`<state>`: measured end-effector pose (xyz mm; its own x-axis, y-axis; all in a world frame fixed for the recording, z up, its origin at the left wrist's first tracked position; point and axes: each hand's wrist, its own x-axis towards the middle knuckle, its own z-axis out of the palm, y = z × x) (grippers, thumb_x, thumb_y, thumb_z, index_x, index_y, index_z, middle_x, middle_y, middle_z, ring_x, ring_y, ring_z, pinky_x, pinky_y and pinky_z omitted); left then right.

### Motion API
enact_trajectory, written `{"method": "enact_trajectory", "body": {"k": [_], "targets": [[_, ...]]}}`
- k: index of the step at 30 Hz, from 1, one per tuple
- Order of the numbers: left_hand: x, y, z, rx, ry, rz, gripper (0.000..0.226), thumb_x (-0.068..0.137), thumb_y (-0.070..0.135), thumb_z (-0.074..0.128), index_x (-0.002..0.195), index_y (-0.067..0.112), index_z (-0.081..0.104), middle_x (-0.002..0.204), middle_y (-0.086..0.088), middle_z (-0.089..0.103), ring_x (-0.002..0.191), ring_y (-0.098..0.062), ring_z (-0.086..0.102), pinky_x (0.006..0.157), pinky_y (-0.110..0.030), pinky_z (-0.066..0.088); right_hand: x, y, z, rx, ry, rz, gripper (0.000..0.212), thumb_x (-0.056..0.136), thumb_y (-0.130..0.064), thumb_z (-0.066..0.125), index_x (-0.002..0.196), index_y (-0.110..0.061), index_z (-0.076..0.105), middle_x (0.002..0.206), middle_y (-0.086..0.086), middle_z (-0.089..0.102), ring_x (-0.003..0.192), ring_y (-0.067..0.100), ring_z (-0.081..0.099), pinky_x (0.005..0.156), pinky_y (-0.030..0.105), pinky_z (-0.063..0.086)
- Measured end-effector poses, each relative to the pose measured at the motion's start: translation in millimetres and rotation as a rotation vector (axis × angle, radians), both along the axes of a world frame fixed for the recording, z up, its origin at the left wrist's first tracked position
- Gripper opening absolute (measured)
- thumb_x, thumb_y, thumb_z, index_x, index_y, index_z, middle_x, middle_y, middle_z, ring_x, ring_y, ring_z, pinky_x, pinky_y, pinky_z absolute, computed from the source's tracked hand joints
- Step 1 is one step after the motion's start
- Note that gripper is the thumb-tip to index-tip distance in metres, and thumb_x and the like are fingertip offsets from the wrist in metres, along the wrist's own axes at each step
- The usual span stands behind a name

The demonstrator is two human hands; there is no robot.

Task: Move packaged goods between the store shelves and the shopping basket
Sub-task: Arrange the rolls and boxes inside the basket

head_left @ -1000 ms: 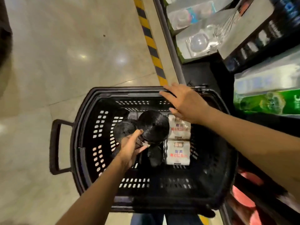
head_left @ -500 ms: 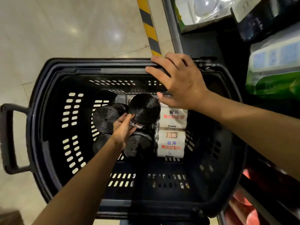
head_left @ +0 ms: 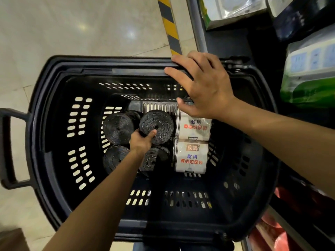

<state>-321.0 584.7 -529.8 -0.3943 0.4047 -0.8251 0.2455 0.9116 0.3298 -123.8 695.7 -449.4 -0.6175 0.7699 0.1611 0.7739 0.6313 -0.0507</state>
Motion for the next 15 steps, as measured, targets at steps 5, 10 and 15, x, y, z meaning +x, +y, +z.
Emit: {"method": "enact_trajectory", "body": {"k": [5, 10, 15], "targets": [[-5.3, -8.6, -2.4, -0.08, 0.095, -0.17, 0.048, 0.086, 0.045, 0.063, 0.107, 0.002, 0.061, 0.105, -0.013, 0.066, 0.1, -0.03, 0.06, 0.09, -0.038, 0.049, 0.1, -0.6, 1.2, -0.021, -0.023, -0.002, 0.063, 0.074, -0.043, 0.052, 0.131, -0.016, 0.043, 0.135, 0.012, 0.051, 0.118, 0.03, 0.035, 0.098, 0.043, 0.028], [-12.5, -3.9, 12.9, -0.164, 0.197, -0.322, 0.052, 0.085, 0.053, 0.06, 0.104, 0.005, 0.062, 0.106, -0.017, 0.064, 0.098, -0.035, 0.061, 0.087, -0.042, 0.052, -1.7, -3.8, 8.6, -0.096, -0.07, -0.019, 0.067, 0.074, -0.035, 0.058, 0.135, -0.015, 0.039, 0.139, 0.013, 0.045, 0.124, 0.033, 0.034, 0.105, 0.046, 0.029], [-11.1, 2.2, 70.0, -0.057, 0.2, -0.525, 0.046, 0.088, 0.046, 0.06, 0.119, 0.013, 0.056, 0.11, -0.01, 0.067, 0.1, -0.03, 0.062, 0.089, -0.039, 0.051, -9.3, -24.1, 40.3, -0.334, -0.169, -0.119, 0.081, 0.077, -0.034, 0.066, 0.146, -0.013, 0.03, 0.153, 0.014, 0.027, 0.141, 0.039, 0.022, 0.114, 0.052, 0.017]]}}
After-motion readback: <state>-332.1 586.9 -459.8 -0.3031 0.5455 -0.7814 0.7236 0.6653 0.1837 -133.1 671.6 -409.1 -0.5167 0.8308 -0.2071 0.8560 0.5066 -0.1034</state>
